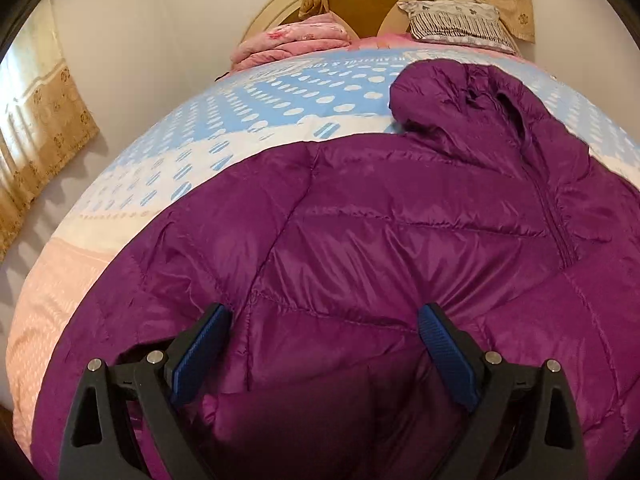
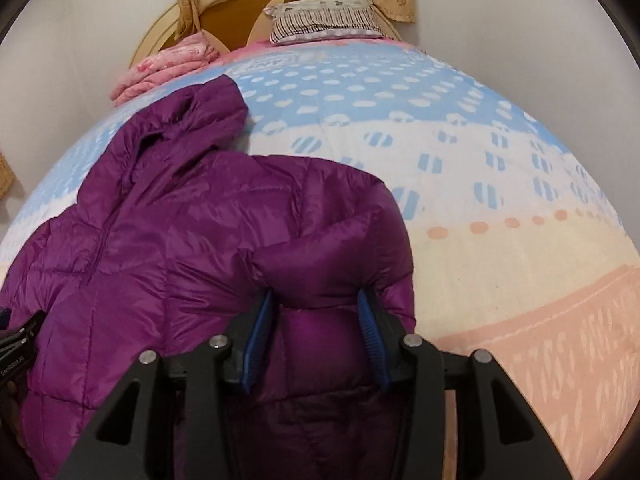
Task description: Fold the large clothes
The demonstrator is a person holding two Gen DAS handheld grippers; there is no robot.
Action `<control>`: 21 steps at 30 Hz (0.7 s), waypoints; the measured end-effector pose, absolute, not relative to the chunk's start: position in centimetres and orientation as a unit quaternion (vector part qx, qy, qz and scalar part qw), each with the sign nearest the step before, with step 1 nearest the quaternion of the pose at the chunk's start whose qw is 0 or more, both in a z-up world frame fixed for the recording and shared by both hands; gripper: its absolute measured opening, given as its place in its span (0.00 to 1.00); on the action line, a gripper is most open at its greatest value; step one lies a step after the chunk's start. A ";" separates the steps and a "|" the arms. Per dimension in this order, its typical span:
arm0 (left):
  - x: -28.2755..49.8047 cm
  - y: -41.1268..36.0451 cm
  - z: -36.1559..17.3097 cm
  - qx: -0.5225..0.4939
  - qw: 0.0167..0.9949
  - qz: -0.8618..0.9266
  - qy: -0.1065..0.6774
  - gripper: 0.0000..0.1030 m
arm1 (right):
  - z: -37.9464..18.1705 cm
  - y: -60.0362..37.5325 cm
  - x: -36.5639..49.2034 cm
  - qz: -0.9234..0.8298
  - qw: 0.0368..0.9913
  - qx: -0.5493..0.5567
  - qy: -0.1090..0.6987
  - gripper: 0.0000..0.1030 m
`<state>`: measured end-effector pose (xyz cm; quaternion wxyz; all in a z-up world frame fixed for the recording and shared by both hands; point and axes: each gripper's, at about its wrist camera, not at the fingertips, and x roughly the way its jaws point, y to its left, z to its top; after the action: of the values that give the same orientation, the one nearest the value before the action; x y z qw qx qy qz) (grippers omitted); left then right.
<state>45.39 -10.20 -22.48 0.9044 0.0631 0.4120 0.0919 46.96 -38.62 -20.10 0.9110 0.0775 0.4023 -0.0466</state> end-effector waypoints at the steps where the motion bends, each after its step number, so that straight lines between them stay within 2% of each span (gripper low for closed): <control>1: 45.5 -10.3 -22.5 0.065 0.904 0.091 0.412 0.93 | -20.1 -38.7 47.0 -0.046 0.911 0.077 0.404 0.45; 4: 45.5 -9.7 -21.8 0.054 0.902 0.081 0.421 0.93 | -19.3 -38.5 46.9 -0.057 0.908 0.057 0.411 0.46; 6: 43.9 -8.2 -19.6 0.019 0.907 0.082 0.413 0.93 | -17.6 -38.4 45.4 -0.061 0.916 0.068 0.391 0.47; 8: 41.3 -7.4 -17.4 0.001 0.922 0.060 0.383 0.93 | -15.5 -37.7 43.0 -0.053 0.922 0.079 0.375 0.55; 9: 40.0 -7.3 -16.7 -0.003 0.928 0.051 0.370 0.93 | -14.9 -37.0 41.8 -0.051 0.924 0.076 0.371 0.64; 10: 39.0 -7.4 -16.5 -0.004 0.931 0.043 0.363 0.93 | -14.5 -36.2 40.5 -0.044 0.926 0.074 0.368 0.68; 12: 37.7 -8.1 -17.0 0.010 0.931 0.032 0.364 0.93 | -15.0 -34.0 38.5 -0.024 0.927 0.055 0.371 0.68; 16: 37.9 -9.8 -21.2 0.064 0.912 0.047 0.403 0.93 | -19.5 -31.1 37.5 -0.010 0.912 0.021 0.409 0.68; 21: 39.1 -8.7 -22.5 0.033 0.903 0.044 0.427 0.98 | -20.3 -30.8 38.2 -0.016 0.909 0.009 0.417 0.70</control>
<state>39.12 -8.74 -22.53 0.9026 0.0331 0.4269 0.0442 38.19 -30.82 -20.33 0.9086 0.0094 0.4172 -0.0165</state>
